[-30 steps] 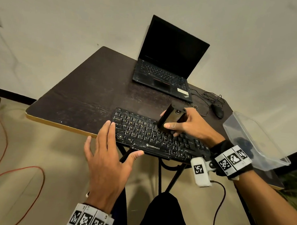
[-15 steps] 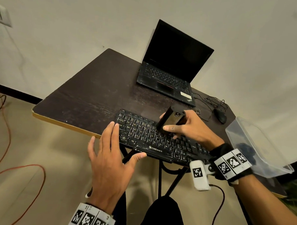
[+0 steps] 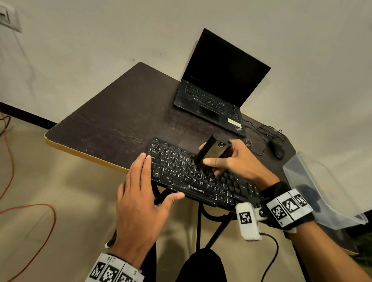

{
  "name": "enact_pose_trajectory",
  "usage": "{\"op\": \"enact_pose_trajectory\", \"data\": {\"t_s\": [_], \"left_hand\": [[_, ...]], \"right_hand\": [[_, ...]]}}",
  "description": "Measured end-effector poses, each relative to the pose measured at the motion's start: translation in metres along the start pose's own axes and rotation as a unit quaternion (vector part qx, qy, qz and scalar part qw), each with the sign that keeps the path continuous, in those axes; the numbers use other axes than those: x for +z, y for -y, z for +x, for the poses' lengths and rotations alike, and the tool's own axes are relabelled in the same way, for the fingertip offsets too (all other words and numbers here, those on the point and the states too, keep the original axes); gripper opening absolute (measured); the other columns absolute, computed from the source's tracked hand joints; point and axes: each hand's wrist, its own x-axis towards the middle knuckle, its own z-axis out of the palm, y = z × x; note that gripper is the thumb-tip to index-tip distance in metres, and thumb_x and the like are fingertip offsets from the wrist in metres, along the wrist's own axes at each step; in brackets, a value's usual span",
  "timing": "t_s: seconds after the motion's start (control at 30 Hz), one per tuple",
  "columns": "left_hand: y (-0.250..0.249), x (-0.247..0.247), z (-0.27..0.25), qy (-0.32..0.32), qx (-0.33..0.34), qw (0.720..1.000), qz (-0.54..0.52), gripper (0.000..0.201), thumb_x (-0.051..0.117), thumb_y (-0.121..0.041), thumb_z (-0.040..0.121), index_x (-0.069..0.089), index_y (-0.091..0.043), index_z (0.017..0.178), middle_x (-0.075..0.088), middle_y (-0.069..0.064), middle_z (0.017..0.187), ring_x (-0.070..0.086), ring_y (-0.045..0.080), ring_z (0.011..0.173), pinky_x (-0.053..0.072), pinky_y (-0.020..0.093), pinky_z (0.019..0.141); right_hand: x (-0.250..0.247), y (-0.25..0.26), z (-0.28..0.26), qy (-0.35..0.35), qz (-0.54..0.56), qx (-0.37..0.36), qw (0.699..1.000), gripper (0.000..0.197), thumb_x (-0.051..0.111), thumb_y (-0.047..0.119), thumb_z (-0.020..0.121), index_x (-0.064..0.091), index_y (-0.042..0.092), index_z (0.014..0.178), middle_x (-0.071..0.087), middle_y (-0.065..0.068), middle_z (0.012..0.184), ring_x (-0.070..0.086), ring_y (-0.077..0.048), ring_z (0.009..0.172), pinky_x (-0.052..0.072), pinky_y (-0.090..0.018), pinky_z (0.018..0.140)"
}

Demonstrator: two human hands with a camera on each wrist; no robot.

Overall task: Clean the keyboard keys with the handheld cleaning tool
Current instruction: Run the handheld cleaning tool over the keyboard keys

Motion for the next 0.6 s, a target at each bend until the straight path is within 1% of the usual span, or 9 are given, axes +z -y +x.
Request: {"op": "enact_pose_trajectory", "data": {"t_s": [0.03, 0.13, 0.27, 0.3, 0.4, 0.43, 0.53, 0.57, 0.6], "left_hand": [[0.000, 0.000, 0.000, 0.000, 0.000, 1.000, -0.003, 0.109, 0.049, -0.083, 0.085, 0.034, -0.007, 0.162, 0.033, 0.003, 0.168, 0.038, 0.023, 0.153, 0.042, 0.041, 0.112], [0.000, -0.001, -0.001, 0.004, -0.004, 1.000, -0.008, 0.109, 0.049, -0.083, 0.085, 0.033, -0.008, 0.162, 0.031, 0.002, 0.169, 0.036, 0.023, 0.154, 0.042, 0.039, 0.110], [-0.001, -0.001, 0.000, 0.009, -0.011, 1.000, -0.015, 0.111, 0.047, -0.085, 0.084, 0.032, -0.008, 0.162, 0.031, 0.001, 0.170, 0.036, 0.023, 0.154, 0.047, 0.042, 0.109], [-0.001, -0.001, 0.000, 0.011, -0.012, 1.000, -0.014, 0.111, 0.046, -0.086, 0.084, 0.032, -0.008, 0.162, 0.031, 0.001, 0.170, 0.036, 0.023, 0.154, 0.047, 0.042, 0.108], [-0.002, -0.002, 0.000, 0.017, -0.016, 1.000, -0.012, 0.111, 0.046, -0.086, 0.084, 0.033, -0.008, 0.162, 0.031, 0.001, 0.169, 0.038, 0.023, 0.152, 0.049, 0.043, 0.106], [-0.002, -0.003, 0.000, 0.016, -0.017, 1.000, -0.011, 0.110, 0.046, -0.086, 0.084, 0.033, -0.008, 0.162, 0.032, 0.001, 0.169, 0.039, 0.023, 0.152, 0.050, 0.044, 0.105], [-0.003, -0.002, -0.001, 0.013, -0.013, 1.000, -0.012, 0.109, 0.048, -0.084, 0.084, 0.035, -0.008, 0.161, 0.033, 0.001, 0.169, 0.038, 0.023, 0.153, 0.047, 0.043, 0.107], [-0.003, -0.002, 0.000, 0.011, -0.012, 1.000, -0.011, 0.109, 0.049, -0.084, 0.084, 0.035, -0.008, 0.161, 0.033, 0.002, 0.168, 0.037, 0.023, 0.153, 0.046, 0.042, 0.108], [-0.002, -0.002, 0.000, 0.010, -0.011, 1.000, -0.009, 0.108, 0.049, -0.083, 0.084, 0.036, -0.007, 0.161, 0.034, 0.002, 0.168, 0.038, 0.023, 0.153, 0.045, 0.042, 0.109]], "right_hand": [[0.001, 0.001, 0.000, -0.001, 0.002, 0.001, 1.000, 0.031, 0.081, 0.004, 0.091, 0.076, 0.011, 0.120, 0.081, -0.007, 0.111, 0.079, -0.024, 0.096, 0.063, -0.027, 0.066], [0.002, -0.002, 0.004, -0.065, -0.009, -0.002, 0.998, 0.029, 0.082, 0.006, 0.090, 0.076, 0.013, 0.117, 0.081, -0.007, 0.109, 0.079, -0.032, 0.099, 0.065, -0.030, 0.070], [0.013, 0.004, 0.001, -0.006, -0.008, -0.020, 1.000, 0.031, 0.081, 0.005, 0.090, 0.075, 0.016, 0.119, 0.081, -0.007, 0.111, 0.080, -0.026, 0.101, 0.067, -0.039, 0.080], [0.014, 0.005, 0.002, -0.008, -0.014, -0.018, 1.000, 0.030, 0.082, 0.006, 0.091, 0.076, 0.016, 0.119, 0.081, -0.007, 0.111, 0.080, -0.026, 0.101, 0.067, -0.041, 0.082], [0.013, 0.002, 0.007, -0.069, -0.052, -0.027, 0.996, 0.030, 0.086, 0.016, 0.089, 0.076, 0.020, 0.118, 0.082, 0.000, 0.109, 0.079, -0.022, 0.100, 0.065, -0.046, 0.089], [0.013, 0.002, 0.008, -0.074, -0.062, -0.035, 0.995, 0.030, 0.087, 0.019, 0.089, 0.077, 0.021, 0.117, 0.082, 0.002, 0.108, 0.079, -0.018, 0.101, 0.064, -0.045, 0.093], [0.021, 0.011, 0.003, -0.027, -0.056, -0.045, 0.997, 0.030, 0.085, 0.013, 0.089, 0.077, 0.022, 0.117, 0.082, 0.003, 0.110, 0.078, -0.012, 0.103, 0.061, -0.028, 0.094], [0.022, 0.012, 0.004, -0.018, -0.055, -0.042, 0.997, 0.030, 0.084, 0.012, 0.089, 0.077, 0.022, 0.117, 0.082, 0.002, 0.109, 0.078, -0.013, 0.103, 0.061, -0.027, 0.093], [0.022, 0.011, 0.006, -0.027, -0.054, -0.037, 0.997, 0.029, 0.085, 0.013, 0.089, 0.078, 0.021, 0.116, 0.082, 0.002, 0.108, 0.078, -0.013, 0.102, 0.061, -0.029, 0.094]]}}
